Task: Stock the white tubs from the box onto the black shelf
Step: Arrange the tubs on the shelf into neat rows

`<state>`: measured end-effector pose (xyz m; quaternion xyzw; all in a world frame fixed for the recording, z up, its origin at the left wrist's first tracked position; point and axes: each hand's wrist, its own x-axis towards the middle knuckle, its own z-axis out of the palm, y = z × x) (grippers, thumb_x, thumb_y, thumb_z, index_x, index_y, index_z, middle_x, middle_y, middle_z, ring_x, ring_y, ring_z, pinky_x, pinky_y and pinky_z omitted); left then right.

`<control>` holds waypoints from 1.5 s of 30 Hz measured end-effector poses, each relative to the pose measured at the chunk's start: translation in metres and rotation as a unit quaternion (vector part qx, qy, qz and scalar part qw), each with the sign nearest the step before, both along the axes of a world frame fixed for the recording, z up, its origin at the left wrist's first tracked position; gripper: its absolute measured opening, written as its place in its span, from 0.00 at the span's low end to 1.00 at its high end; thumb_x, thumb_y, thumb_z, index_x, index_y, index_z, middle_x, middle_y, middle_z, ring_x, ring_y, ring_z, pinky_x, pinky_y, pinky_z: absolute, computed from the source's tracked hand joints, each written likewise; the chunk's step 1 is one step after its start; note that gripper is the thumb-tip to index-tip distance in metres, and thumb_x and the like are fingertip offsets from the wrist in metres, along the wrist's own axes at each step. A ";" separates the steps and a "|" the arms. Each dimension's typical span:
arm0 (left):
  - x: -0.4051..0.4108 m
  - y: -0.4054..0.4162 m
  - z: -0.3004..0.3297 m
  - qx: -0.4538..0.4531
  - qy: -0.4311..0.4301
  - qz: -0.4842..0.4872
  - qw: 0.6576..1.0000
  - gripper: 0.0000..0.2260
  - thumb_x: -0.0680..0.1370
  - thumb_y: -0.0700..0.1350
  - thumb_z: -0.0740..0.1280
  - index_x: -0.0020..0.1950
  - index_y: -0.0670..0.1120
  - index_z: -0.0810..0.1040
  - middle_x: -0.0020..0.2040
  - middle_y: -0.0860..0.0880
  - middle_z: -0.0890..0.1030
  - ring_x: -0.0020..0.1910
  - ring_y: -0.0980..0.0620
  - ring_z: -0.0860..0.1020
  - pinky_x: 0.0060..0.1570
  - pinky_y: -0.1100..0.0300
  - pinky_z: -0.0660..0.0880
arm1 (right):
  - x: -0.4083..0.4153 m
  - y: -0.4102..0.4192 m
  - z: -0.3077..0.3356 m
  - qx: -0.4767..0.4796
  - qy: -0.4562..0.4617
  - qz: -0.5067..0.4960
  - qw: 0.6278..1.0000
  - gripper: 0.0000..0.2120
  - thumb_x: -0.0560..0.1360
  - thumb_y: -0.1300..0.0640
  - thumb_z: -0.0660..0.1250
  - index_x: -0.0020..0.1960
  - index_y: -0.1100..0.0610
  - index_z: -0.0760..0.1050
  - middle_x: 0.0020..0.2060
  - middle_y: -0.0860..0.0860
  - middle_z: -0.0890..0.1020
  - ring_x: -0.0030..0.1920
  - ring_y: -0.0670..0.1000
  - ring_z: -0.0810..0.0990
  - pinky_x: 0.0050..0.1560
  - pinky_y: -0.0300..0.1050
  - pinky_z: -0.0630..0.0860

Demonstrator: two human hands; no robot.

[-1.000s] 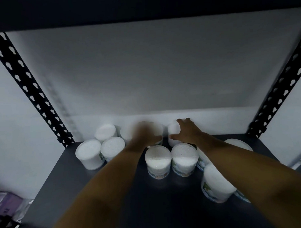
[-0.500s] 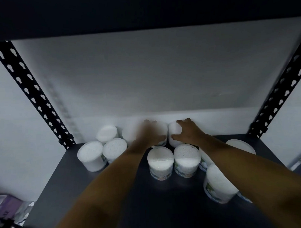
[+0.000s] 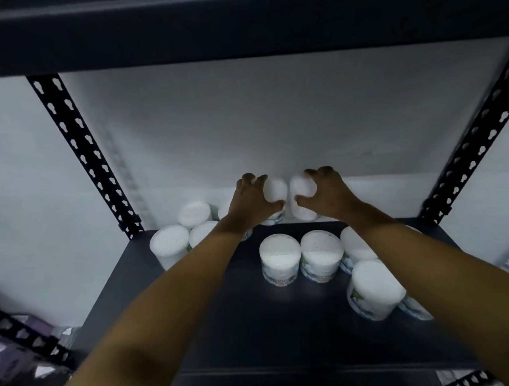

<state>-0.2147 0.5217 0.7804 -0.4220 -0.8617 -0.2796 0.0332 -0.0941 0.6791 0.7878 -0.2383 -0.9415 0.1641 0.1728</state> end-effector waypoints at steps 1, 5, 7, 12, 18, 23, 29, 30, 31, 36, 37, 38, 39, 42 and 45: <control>0.002 -0.004 0.003 0.006 0.003 -0.001 1.000 0.36 0.71 0.58 0.71 0.73 0.46 0.64 0.70 0.42 0.65 0.69 0.43 0.63 0.66 0.52 0.66 | 0.002 -0.003 0.002 0.002 0.004 0.004 1.000 0.39 0.66 0.40 0.73 0.70 0.57 0.67 0.65 0.61 0.73 0.66 0.61 0.69 0.65 0.55 0.67; 0.012 -0.018 0.013 0.022 0.009 -0.006 1.000 0.35 0.71 0.59 0.71 0.73 0.46 0.65 0.69 0.43 0.66 0.69 0.43 0.64 0.66 0.52 0.66 | 0.015 -0.017 0.011 0.003 0.033 0.031 0.999 0.35 0.67 0.44 0.73 0.69 0.58 0.68 0.63 0.59 0.74 0.66 0.59 0.68 0.65 0.51 0.65; 0.019 -0.025 0.018 0.020 0.017 -0.003 1.000 0.35 0.71 0.59 0.71 0.72 0.46 0.65 0.69 0.43 0.66 0.68 0.43 0.64 0.65 0.53 0.65 | 0.024 -0.023 0.013 -0.007 0.041 0.043 0.998 0.35 0.68 0.44 0.73 0.69 0.57 0.68 0.63 0.58 0.74 0.66 0.58 0.67 0.65 0.50 0.65; 0.042 -0.042 0.025 -0.011 0.008 0.014 1.000 0.34 0.72 0.60 0.69 0.73 0.48 0.64 0.69 0.45 0.64 0.69 0.45 0.62 0.67 0.54 0.64 | 0.046 -0.038 0.019 -0.037 0.011 0.037 0.999 0.37 0.68 0.39 0.70 0.71 0.53 0.64 0.69 0.57 0.67 0.69 0.57 0.64 0.68 0.50 0.64; 0.073 -0.066 0.026 -0.022 -0.014 0.030 0.999 0.33 0.71 0.60 0.69 0.72 0.49 0.64 0.66 0.47 0.64 0.67 0.47 0.62 0.65 0.57 0.63 | 0.071 -0.060 0.026 -0.064 -0.026 0.031 0.997 0.39 0.68 0.39 0.70 0.73 0.51 0.61 0.71 0.54 0.63 0.71 0.55 0.62 0.69 0.49 0.63; 0.101 -0.087 0.021 -0.004 -0.007 0.028 1.000 0.38 0.64 0.64 0.63 0.71 0.49 0.66 0.66 0.45 0.67 0.66 0.45 0.65 0.61 0.59 0.64 | 0.100 -0.080 0.020 -0.048 0.003 0.044 0.998 0.36 0.67 0.44 0.72 0.71 0.53 0.65 0.67 0.56 0.67 0.67 0.57 0.65 0.66 0.46 0.65; 0.133 -0.106 0.012 0.018 -0.040 0.025 0.999 0.37 0.66 0.61 0.69 0.72 0.46 0.67 0.67 0.45 0.67 0.66 0.46 0.65 0.63 0.62 0.61 | 0.130 -0.098 0.011 -0.057 0.009 0.064 0.996 0.34 0.67 0.46 0.73 0.69 0.53 0.68 0.63 0.57 0.71 0.64 0.56 0.69 0.64 0.47 0.67; 0.137 -0.108 0.009 0.017 -0.042 0.028 0.999 0.36 0.68 0.59 0.71 0.72 0.47 0.67 0.67 0.45 0.66 0.67 0.46 0.65 0.64 0.60 0.62 | 0.134 -0.100 0.009 -0.062 0.003 0.063 0.996 0.34 0.67 0.45 0.73 0.69 0.53 0.68 0.64 0.56 0.70 0.65 0.56 0.68 0.64 0.47 0.67; 0.139 -0.111 0.006 0.016 -0.045 0.029 0.998 0.35 0.69 0.58 0.72 0.71 0.47 0.67 0.67 0.45 0.66 0.67 0.46 0.64 0.64 0.59 0.63 | 0.137 -0.101 0.006 -0.067 -0.002 0.064 0.996 0.33 0.67 0.45 0.73 0.69 0.52 0.68 0.63 0.56 0.70 0.65 0.56 0.68 0.64 0.47 0.67; 0.152 -0.117 -0.008 0.011 -0.062 0.034 0.997 0.33 0.69 0.56 0.73 0.70 0.48 0.68 0.66 0.46 0.65 0.65 0.47 0.64 0.63 0.60 0.62 | 0.151 -0.111 -0.005 -0.078 -0.021 0.073 0.994 0.32 0.68 0.46 0.73 0.68 0.52 0.68 0.63 0.55 0.70 0.64 0.54 0.67 0.63 0.44 0.65; 0.154 -0.118 -0.012 0.006 -0.063 0.035 0.997 0.33 0.69 0.56 0.73 0.70 0.48 0.67 0.66 0.46 0.65 0.65 0.47 0.64 0.64 0.59 0.63 | 0.153 -0.112 -0.009 -0.077 -0.024 0.073 0.994 0.32 0.68 0.46 0.72 0.69 0.52 0.68 0.64 0.55 0.70 0.65 0.54 0.67 0.63 0.44 0.64; 0.156 -0.118 -0.015 0.001 -0.065 0.035 0.997 0.33 0.69 0.57 0.73 0.71 0.48 0.67 0.66 0.46 0.65 0.66 0.46 0.64 0.65 0.57 0.64 | 0.155 -0.113 -0.012 -0.072 -0.029 0.073 0.994 0.33 0.68 0.45 0.72 0.69 0.53 0.67 0.65 0.55 0.69 0.65 0.54 0.66 0.64 0.44 0.63; 0.158 -0.118 -0.019 -0.003 -0.068 0.036 0.997 0.34 0.69 0.57 0.73 0.71 0.48 0.67 0.66 0.46 0.64 0.66 0.46 0.64 0.66 0.56 0.63 | 0.156 -0.114 -0.016 -0.066 -0.038 0.073 0.994 0.34 0.68 0.45 0.72 0.70 0.54 0.66 0.65 0.56 0.69 0.66 0.55 0.66 0.64 0.44 0.63; 0.161 -0.118 -0.032 -0.016 -0.080 0.035 0.996 0.34 0.70 0.56 0.73 0.72 0.46 0.66 0.68 0.45 0.63 0.68 0.46 0.63 0.67 0.58 0.61 | 0.158 -0.114 -0.026 -0.057 -0.072 0.063 0.994 0.37 0.69 0.42 0.71 0.72 0.55 0.63 0.67 0.56 0.68 0.67 0.56 0.65 0.65 0.46 0.63; 0.160 -0.116 -0.044 -0.025 -0.084 0.030 0.996 0.34 0.70 0.56 0.73 0.72 0.46 0.66 0.68 0.46 0.63 0.68 0.47 0.63 0.64 0.61 0.60 | 0.157 -0.113 -0.037 -0.059 -0.095 0.055 0.992 0.37 0.68 0.41 0.70 0.72 0.53 0.63 0.65 0.56 0.70 0.65 0.56 0.67 0.65 0.48 0.65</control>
